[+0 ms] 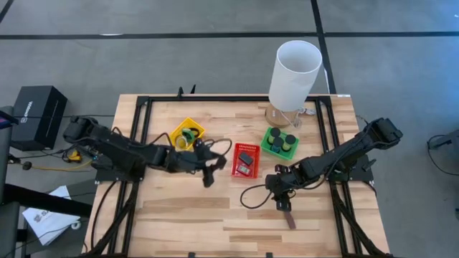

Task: Pick & Place Office items
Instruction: Put the black digital clock into the red bin

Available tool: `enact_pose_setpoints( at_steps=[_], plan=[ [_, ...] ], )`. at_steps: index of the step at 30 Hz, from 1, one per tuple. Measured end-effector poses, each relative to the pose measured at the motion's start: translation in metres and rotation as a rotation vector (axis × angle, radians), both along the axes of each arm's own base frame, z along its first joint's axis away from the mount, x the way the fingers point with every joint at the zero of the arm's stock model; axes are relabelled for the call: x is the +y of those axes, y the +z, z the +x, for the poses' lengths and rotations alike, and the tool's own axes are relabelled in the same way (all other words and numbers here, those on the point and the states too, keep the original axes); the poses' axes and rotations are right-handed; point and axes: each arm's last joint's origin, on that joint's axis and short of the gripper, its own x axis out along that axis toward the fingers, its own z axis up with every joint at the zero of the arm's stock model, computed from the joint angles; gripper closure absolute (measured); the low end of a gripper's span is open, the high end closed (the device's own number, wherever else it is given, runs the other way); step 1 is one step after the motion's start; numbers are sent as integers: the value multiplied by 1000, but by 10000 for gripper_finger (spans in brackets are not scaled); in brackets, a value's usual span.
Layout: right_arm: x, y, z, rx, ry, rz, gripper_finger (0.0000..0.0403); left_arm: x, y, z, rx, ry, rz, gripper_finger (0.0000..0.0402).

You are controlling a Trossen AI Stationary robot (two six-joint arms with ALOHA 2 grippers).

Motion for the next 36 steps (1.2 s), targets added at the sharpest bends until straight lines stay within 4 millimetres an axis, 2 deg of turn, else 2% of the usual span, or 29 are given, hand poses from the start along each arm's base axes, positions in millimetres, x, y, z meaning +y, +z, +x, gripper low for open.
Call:
enact_pose_setpoints(
  at_steps=[3, 8, 14, 27, 36],
  plan=[
    [0, 0, 0, -1, 5, -2, 210, 11, 0, 9, -64, 50, 38, 239],
    [0, 0, 1, -13, 29, -9, 210, 24, -14, 30, -111, 34, 101, 237],
    [0, 0, 1, -13, 29, -9, 210, 35, -44, 53, -125, 41, 103, 236],
    [0, 1, 1, -22, 28, -8, 210, 37, -96, 73, -79, -38, 129, 230],
    [1, 3, 6, -73, 24, 12, 210, 35, -104, 74, -58, -95, 107, 222]
  ],
)
